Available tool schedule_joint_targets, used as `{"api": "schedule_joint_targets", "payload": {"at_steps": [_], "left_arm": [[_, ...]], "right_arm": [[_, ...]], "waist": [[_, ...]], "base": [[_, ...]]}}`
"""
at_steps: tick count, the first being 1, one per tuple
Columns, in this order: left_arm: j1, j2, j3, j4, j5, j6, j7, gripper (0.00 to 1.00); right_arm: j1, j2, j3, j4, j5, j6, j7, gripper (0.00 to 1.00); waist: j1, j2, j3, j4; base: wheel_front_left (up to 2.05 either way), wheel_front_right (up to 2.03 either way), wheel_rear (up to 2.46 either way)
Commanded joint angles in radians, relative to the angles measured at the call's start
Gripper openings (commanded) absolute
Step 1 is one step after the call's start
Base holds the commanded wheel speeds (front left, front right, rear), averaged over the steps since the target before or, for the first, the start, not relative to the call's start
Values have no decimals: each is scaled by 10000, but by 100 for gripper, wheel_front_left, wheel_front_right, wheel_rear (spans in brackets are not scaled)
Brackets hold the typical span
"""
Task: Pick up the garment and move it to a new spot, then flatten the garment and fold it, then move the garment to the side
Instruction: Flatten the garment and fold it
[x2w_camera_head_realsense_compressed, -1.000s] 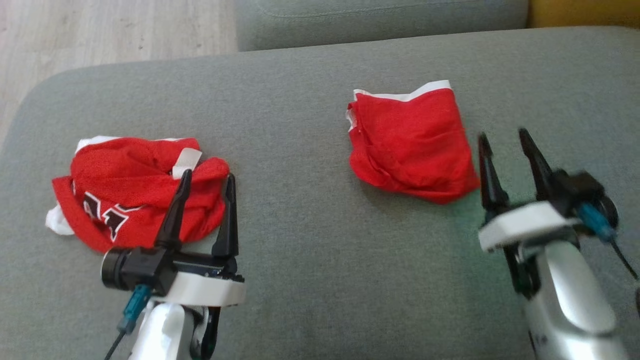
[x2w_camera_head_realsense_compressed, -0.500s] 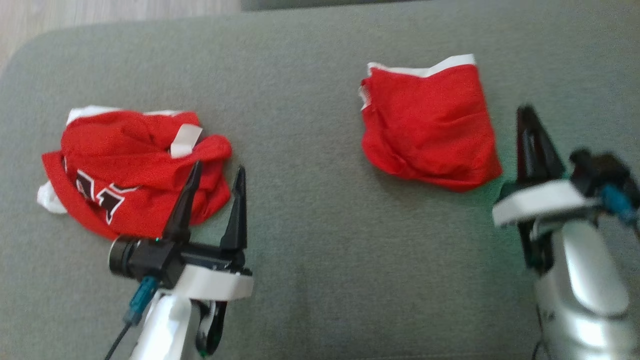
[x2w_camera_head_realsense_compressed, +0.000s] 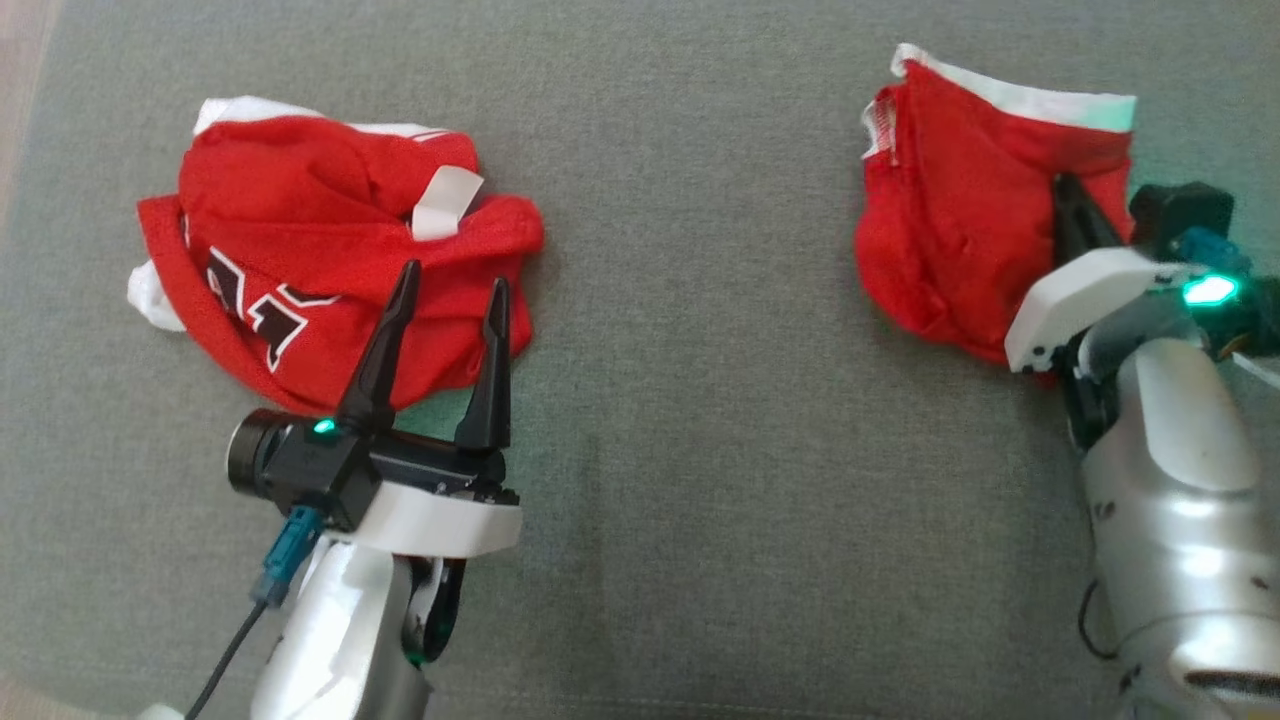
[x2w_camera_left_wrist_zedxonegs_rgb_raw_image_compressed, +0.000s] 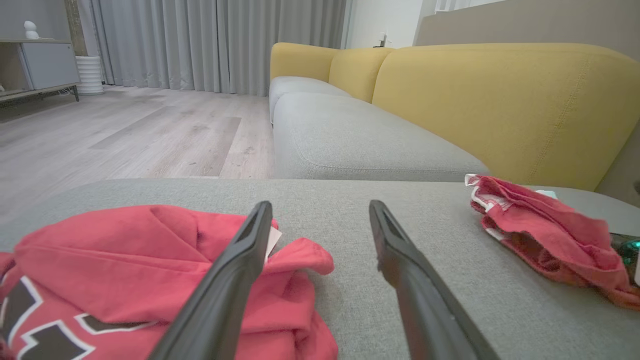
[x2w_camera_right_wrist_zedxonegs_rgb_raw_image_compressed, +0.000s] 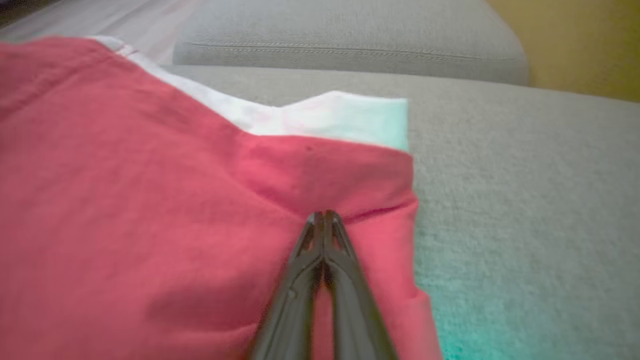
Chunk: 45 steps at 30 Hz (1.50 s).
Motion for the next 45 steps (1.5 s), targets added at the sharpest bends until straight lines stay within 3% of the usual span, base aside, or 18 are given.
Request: {"api": "schedule_joint_targets", "payload": {"at_steps": [1,5,13,16,22,27,32,38,42,43,44,45], "left_arm": [[-385,56,219,-334,-29,54,-51,100],[-421,56,226,-258,-8,66,-51,100],[-313,56,326,-189,70,59,-51,100],[-303,56,280,-191,68,57,-51,100],[-236,56,238,-196,16,87,-51,100],[-117,56,434,-178,82,123,-51,100],[79,56,627,-199,170,118,-51,100],[423,56,846,-203,262,116,-51,100],[609,56,912,-191,263,124,-51,100],[670,56,923,-178,262,120,-51,100],[729,56,935,-160,263,116,-51,100],[787,56,945,-133,260,108,-51,100]], "right_arm": [[-369,37,19,63,-265,-9,-15,0],[-814,37,274,797,92,-9,-984,0],[-957,37,3141,773,2466,-9,-1964,0],[-798,37,4088,888,2831,-9,-1909,0],[-718,37,5484,2067,3384,-9,-265,0],[-791,37,5399,1926,3653,-9,-1202,0],[-521,37,4683,1310,3821,-9,-1937,0],[1081,37,3112,-1459,3562,-9,-2012,0],[2121,37,2758,-2496,3526,-9,-2014,0],[2449,37,2669,-2763,3527,-9,-2014,23],[2760,37,2583,-3036,3540,-9,-2014,85],[3065,37,2540,-3285,3550,-9,-2014,100]], "waist": [[-3,0,111,89],[-3,0,25,50],[-3,0,-319,-138],[-3,0,-364,-119],[-3,0,-523,47],[-3,0,-793,-139],[-3,0,-1243,-584],[-3,0,-1847,-1185],[-3,0,-2053,-1376],[-3,0,-2110,-1426],[-3,0,-2166,-1467],[-3,0,-2217,-1499]], "base": [[0,0,0],[0,0,0],[0,0,0],[0,0,0],[0,0,0],[0,0,0],[0,0,0],[0,0,0],[0,0,0],[0,0,0],[0,0,0],[0,0,0]]}}
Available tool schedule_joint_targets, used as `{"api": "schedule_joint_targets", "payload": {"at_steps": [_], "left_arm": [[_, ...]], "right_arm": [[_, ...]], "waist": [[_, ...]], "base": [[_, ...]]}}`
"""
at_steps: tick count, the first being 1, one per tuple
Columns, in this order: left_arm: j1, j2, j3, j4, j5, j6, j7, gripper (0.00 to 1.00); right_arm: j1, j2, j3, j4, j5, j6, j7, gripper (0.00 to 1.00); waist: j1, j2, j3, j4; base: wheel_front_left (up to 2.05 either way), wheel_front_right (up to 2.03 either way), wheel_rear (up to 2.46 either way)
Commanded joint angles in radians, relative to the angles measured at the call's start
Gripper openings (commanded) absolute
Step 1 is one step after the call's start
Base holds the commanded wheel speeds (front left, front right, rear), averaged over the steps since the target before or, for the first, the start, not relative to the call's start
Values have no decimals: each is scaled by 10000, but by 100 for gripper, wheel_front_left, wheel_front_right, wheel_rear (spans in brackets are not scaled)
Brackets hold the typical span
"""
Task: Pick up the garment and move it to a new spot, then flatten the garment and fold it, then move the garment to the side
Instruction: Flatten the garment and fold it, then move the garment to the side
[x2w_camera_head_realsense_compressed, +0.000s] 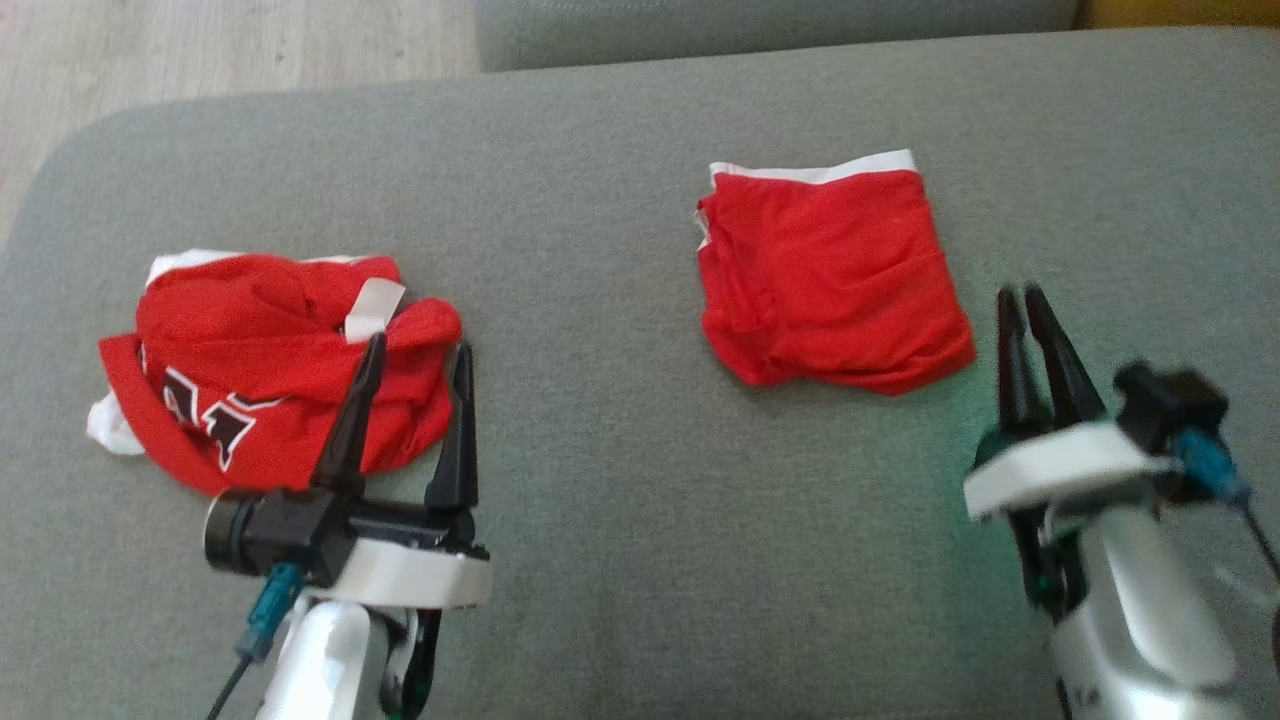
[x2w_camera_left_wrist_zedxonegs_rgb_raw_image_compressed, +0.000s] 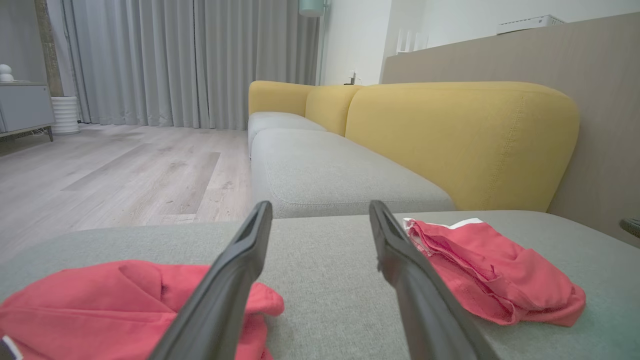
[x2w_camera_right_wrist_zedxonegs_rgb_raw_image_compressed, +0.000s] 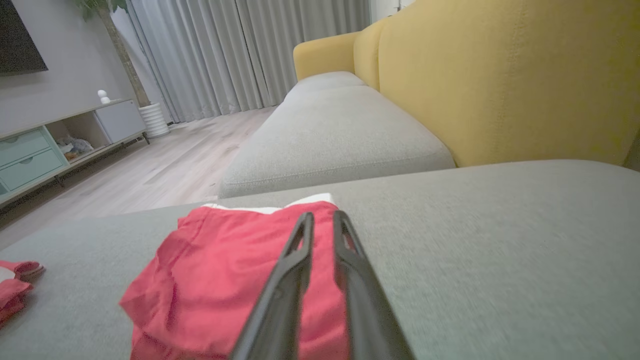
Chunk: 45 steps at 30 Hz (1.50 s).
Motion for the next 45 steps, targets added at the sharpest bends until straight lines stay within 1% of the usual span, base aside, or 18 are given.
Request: {"api": "schedule_joint_targets", "payload": {"at_steps": [1,4,8,13,15,18,22,25,28,30,32,34,35,36,37,41,45], "left_arm": [[-149,53,331,-255,61,15,-51,100],[-6,53,374,-164,59,10,-51,100],[43,53,334,-122,65,-9,-51,100],[-125,53,184,-165,58,-53,-51,100],[-193,53,110,-183,52,-54,-51,100],[-290,53,39,-174,53,-68,-51,100],[-466,53,-64,-149,31,-105,-51,100],[-607,53,-172,-123,-14,-106,-51,100],[-726,53,-272,-113,-74,-82,-51,100],[-780,53,-317,-108,-105,-58,-51,100],[-829,53,-331,-112,-127,-43,-51,100],[-863,53,-315,-107,-133,-41,-51,100],[-877,53,-297,-105,-132,-38,-51,100],[-886,53,-274,-105,-129,-32,-51,100],[-890,53,-246,-104,-124,-25,-51,100],[-866,53,-137,-91,-110,5,-51,100],[-814,52,-11,-132,-70,4,-51,100]], "right_arm": [[-175,151,227,-426,-28,-7,-107,100],[451,151,164,-890,43,-7,-107,100],[719,151,78,-1126,-14,-7,-107,100],[415,151,-60,-968,-279,-7,-43,100],[119,151,-157,-782,-445,-7,139,100],[-512,151,-278,-419,-396,-7,554,100],[-1553,151,-625,459,-393,-7,1347,100],[-2348,151,-1080,1424,-500,-7,1984,100],[-3021,151,-1556,2365,-1018,-7,2412,100],[-3383,151,-1922,3050,-1148,-7,2789,100],[-3673,151,-1962,3693,-1171,-7,3184,100],[-3866,151,-1737,4184,-1307,-7,3430,100],[-3942,151,-1587,4366,-1364,-7,3485,85],[-4004,151,-1430,4486,-1512,-7,3473,27],[-4050,148,-1285,4537,-1717,-7,3389,0],[-4155,39,-835,4566,-2214,-7,3055,0],[-4295,-383,-104,4480,-2602,-7,2804,0]], "waist": [[2,0,-104,-94],[2,0,-170,-160],[2,0,-141,-140],[2,0,141,60],[2,0,307,175],[2,0,585,370],[2,0,931,675],[2,0,1125,914],[2,0,1265,1130],[2,0,1321,1243],[2,0,1379,1318],[2,0,1407,1356],[2,0,1418,1362],[2,0,1423,1356],[2,0,1412,1339],[2,0,1328,1228],[2,0,1228,979]], "base": [[0,0,0],[0,0,0],[0,0,0],[0,0,0],[0,0,0],[0,0,0],[0,0,0],[0,0,0],[0,0,0],[0,0,0],[0,0,0],[0,0,0],[0,0,0],[0,0,0],[0,0,0],[0,0,0],[0,0,0]]}}
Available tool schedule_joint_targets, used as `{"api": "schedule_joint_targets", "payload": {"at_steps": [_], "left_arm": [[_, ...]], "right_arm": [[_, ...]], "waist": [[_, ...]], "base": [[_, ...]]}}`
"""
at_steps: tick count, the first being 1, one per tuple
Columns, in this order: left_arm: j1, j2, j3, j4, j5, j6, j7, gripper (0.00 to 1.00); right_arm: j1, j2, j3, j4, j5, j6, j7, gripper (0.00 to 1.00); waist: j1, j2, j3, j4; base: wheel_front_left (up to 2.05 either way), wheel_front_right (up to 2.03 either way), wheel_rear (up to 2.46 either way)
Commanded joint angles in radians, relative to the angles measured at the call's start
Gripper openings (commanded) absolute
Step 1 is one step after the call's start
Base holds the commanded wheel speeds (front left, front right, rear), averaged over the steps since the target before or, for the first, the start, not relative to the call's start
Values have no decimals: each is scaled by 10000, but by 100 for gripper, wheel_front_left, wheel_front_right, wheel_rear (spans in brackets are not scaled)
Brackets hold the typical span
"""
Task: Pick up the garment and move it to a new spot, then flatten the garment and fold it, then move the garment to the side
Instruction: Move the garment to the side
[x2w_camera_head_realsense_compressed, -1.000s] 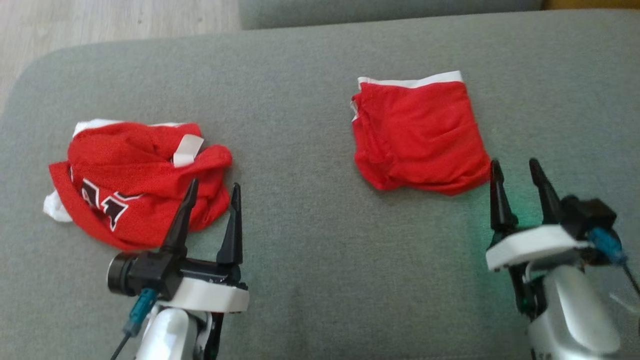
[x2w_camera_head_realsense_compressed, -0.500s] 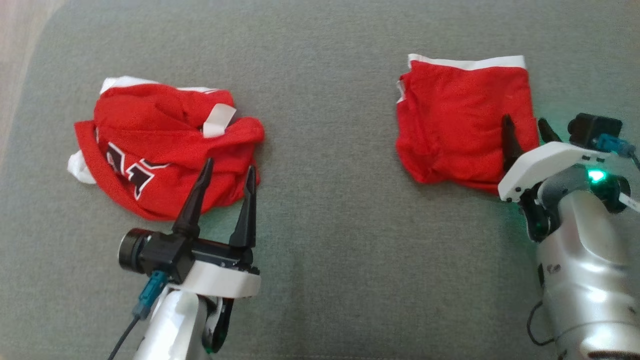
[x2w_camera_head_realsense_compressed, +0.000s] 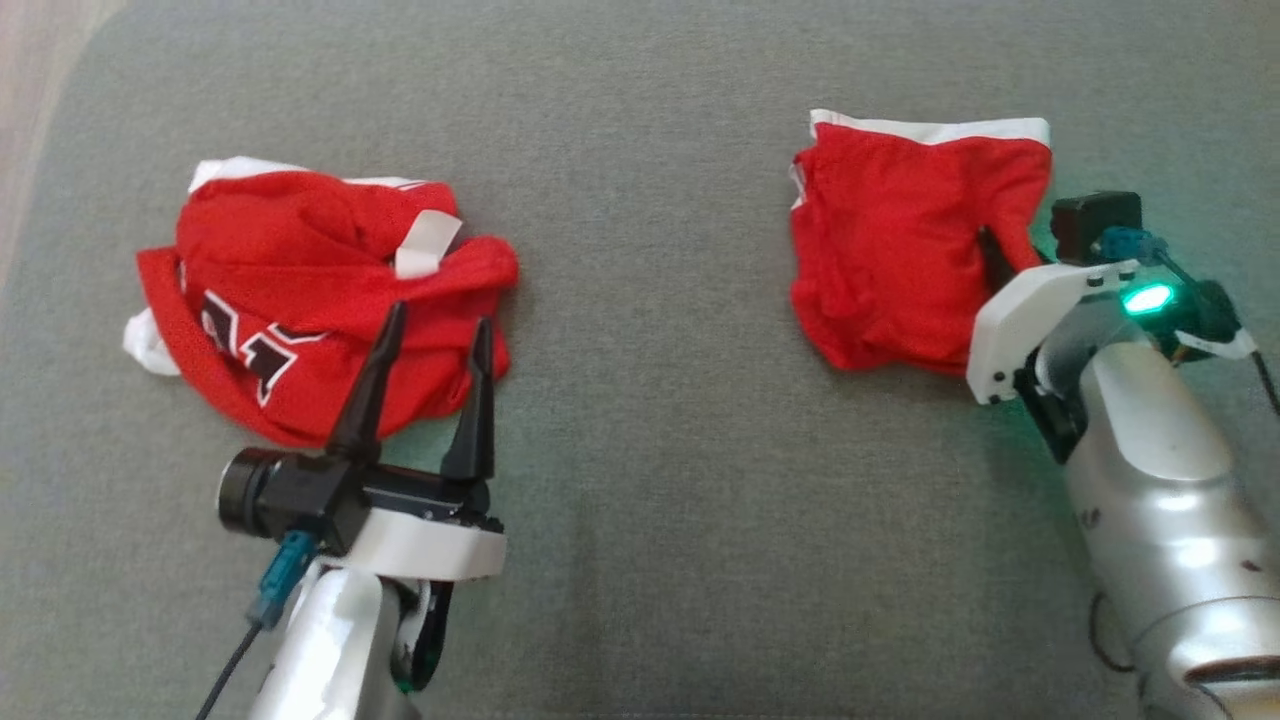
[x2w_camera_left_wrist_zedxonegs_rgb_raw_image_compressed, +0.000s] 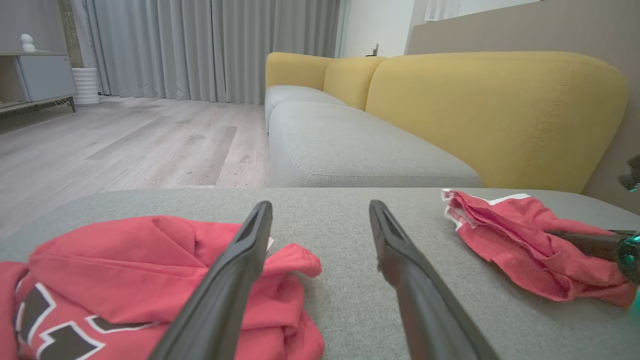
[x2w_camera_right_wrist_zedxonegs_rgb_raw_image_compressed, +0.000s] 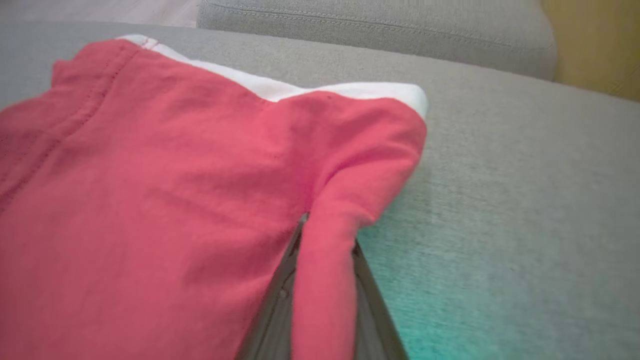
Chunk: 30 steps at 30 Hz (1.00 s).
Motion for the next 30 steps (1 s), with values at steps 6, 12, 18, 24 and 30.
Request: {"api": "schedule_joint_targets", "payload": {"at_steps": [6,12,18,24,30], "left_arm": [[-254,52,456,-446,32,50,-51,100],[-371,52,460,-591,57,-5,-51,100],[-528,52,554,-598,157,-118,-51,100],[-619,52,668,-583,227,-210,-51,100],[-640,52,653,-531,225,-220,-51,100]], "right_arm": [[-329,-1474,1186,-495,-104,-7,125,0],[-296,-3478,1576,-611,-59,-7,366,0],[-384,-4642,1176,-546,97,-7,232,0],[-496,-4883,619,-615,33,-7,-62,0],[-519,-4702,383,-598,40,-7,-198,0]], "waist": [[0,0,20,-366],[0,0,332,-424],[0,0,674,-359],[0,0,839,-337],[0,0,806,-344]], "base": [[0,0,0],[0,0,0],[0,0,0],[0,0,0],[0,0,0]]}}
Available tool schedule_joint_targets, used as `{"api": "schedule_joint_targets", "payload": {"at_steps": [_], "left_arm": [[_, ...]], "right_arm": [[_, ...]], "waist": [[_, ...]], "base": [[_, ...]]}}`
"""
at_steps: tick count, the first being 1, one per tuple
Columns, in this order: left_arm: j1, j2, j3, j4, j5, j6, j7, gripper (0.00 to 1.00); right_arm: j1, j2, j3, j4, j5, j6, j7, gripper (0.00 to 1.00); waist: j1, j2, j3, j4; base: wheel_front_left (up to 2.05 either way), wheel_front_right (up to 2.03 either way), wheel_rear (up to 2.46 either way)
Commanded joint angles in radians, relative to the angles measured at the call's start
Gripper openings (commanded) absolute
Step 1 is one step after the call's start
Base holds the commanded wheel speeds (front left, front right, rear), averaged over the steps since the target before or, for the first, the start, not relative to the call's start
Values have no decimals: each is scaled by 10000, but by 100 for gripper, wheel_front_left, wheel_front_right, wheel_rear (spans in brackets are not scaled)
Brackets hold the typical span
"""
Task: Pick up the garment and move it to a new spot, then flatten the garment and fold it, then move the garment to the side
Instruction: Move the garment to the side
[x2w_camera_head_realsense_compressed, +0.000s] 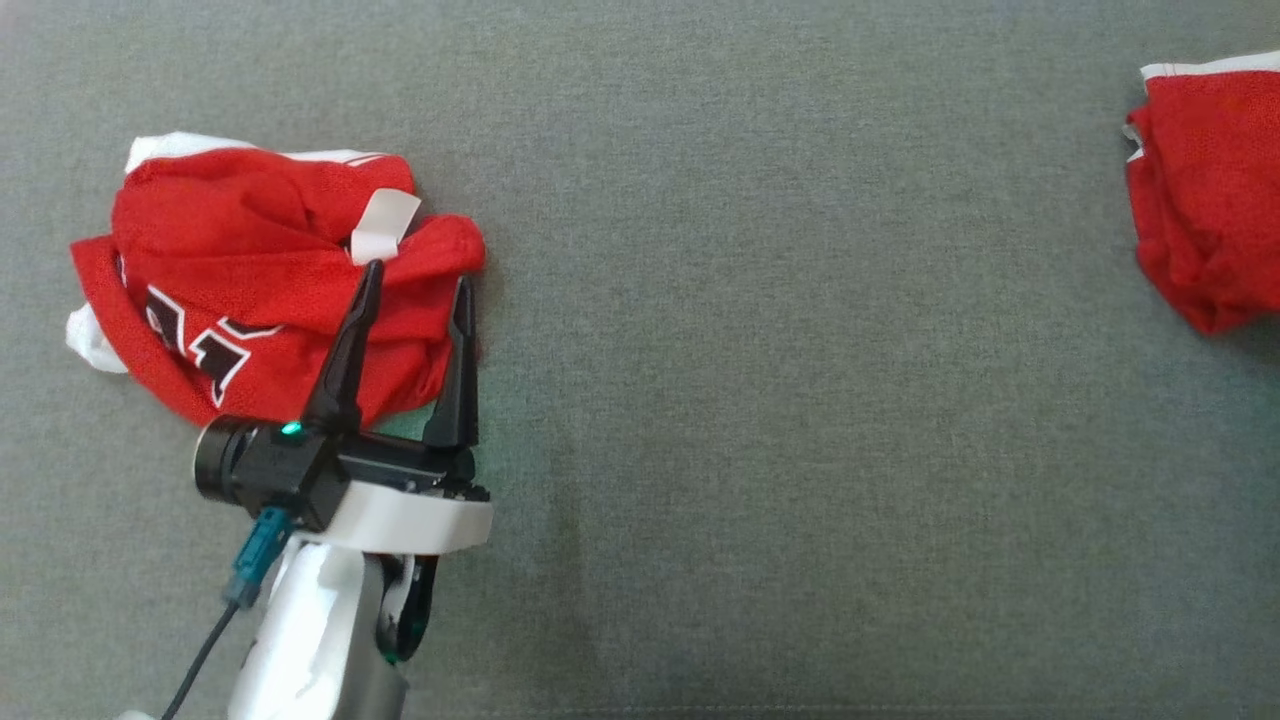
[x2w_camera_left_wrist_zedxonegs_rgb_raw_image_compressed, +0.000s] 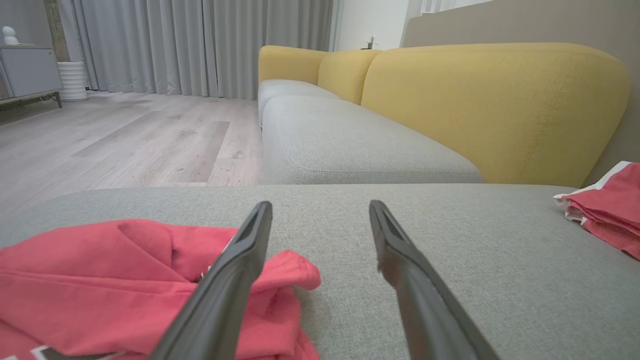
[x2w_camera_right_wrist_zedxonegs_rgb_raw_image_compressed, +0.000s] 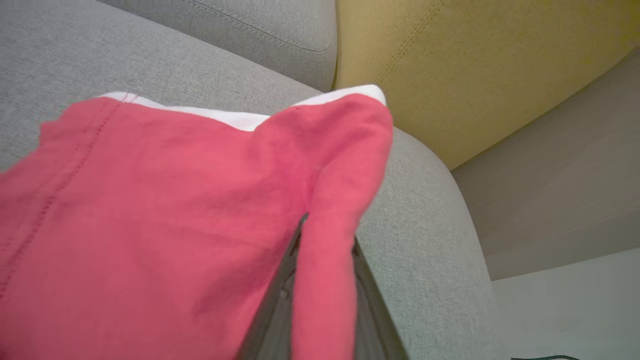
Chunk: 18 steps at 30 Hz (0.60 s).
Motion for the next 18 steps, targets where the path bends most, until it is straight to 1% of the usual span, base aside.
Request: {"api": "schedule_joint_targets", "payload": {"at_steps": [1,2,3,8,9,10,14,18], "left_arm": [[-266,58,279,-251,85,-9,-51,100],[-263,58,269,-239,80,-1,-51,100],[-254,58,264,-225,74,7,-51,100],[-100,58,305,-178,30,81,-51,100],[-100,58,305,-178,30,81,-51,100],[-21,58,320,-183,12,109,-51,100],[154,58,378,-203,27,153,-51,100],[368,58,471,-217,93,179,-51,100]], "right_arm": [[-57,-187,-35,-293,-7,-7,-159,22],[-37,-124,-70,-319,8,-7,-216,51],[-21,-27,-175,-291,119,-7,-196,100],[20,524,-214,-794,381,-7,-665,100],[20,524,-214,-794,381,-7,-665,100],[56,814,-171,-1081,511,-7,-896,100],[227,1562,-83,-1829,866,-7,-1503,100],[581,2498,-47,-2771,1255,-7,-2139,100]], "waist": [[-1,0,-51,5],[-1,0,-88,7],[-1,0,-138,7],[-1,0,-593,-78],[-1,0,-593,-78],[-1,0,-811,-134],[-1,0,-1305,-264],[-1,0,-1772,-394]], "base": [[0,0,0],[0,0,0],[0,0,0],[0,0,0],[0,0,0],[0,0,0],[0,0,0],[0,0,0]]}}
